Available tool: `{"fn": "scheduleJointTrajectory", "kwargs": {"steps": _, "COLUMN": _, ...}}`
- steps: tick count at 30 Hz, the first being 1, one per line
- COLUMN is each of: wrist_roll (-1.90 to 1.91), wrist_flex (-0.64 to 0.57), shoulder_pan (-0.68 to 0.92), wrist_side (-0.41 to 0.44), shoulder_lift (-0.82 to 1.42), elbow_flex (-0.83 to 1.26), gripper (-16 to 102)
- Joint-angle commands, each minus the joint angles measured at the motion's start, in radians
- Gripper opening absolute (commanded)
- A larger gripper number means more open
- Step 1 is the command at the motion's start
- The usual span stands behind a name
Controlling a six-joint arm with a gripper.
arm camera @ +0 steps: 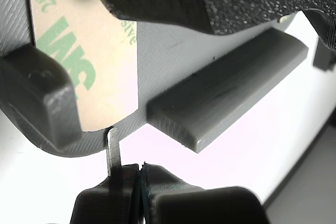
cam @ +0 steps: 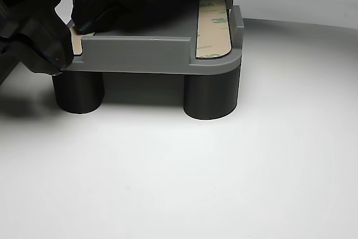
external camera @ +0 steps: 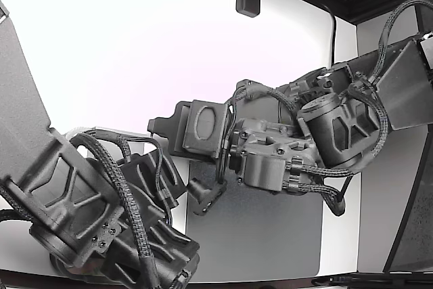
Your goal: Peel off protective film from adhesive tape.
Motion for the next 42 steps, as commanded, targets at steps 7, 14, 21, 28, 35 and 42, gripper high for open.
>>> {"fn": "scheduleJointTrajectory", "kwargs": {"steps": 7, "wrist_roll": 0.002, "wrist_flex": -0.002, "shoulder_pan": -0.003, "wrist_side": 0.006, "shoulder_lift": 0.009, "elbow_flex": -0.029, "gripper": -10}}
{"fn": "scheduleJointTrajectory", "kwargs": {"steps": 14, "wrist_roll": 0.003, "wrist_flex": -0.002, "shoulder_pan": 0.000, "wrist_side": 0.008, "shoulder_lift": 0.011, "elbow_flex": -0.029, "gripper": -10}}
{"fn": "scheduleJointTrajectory", "kwargs": {"steps": 21, "wrist_roll": 0.002, "wrist_flex": -0.002, "shoulder_pan": 0.000, "wrist_side": 0.006, "shoulder_lift": 0.017, "elbow_flex": -0.029, "gripper": -10}}
{"fn": "scheduleJointTrajectory", "kwargs": {"steps": 28, "wrist_roll": -0.005, "wrist_flex": -0.002, "shoulder_pan": 0.000, "wrist_side": 0.006, "shoulder_lift": 0.021, "elbow_flex": -0.029, "gripper": -10}}
{"fn": "scheduleJointTrajectory", "kwargs": {"steps": 35, "wrist_roll": -0.009, "wrist_flex": -0.005, "shoulder_pan": 0.000, "wrist_side": 0.008, "shoulder_lift": 0.035, "elbow_flex": -0.018, "gripper": -10}}
{"fn": "scheduleJointTrajectory", "kwargs": {"steps": 42, "wrist_roll": -0.005, "wrist_flex": -0.003, "shoulder_pan": 0.000, "wrist_side": 0.011, "shoulder_lift": 0.032, "elbow_flex": -0.018, "gripper": -10}}
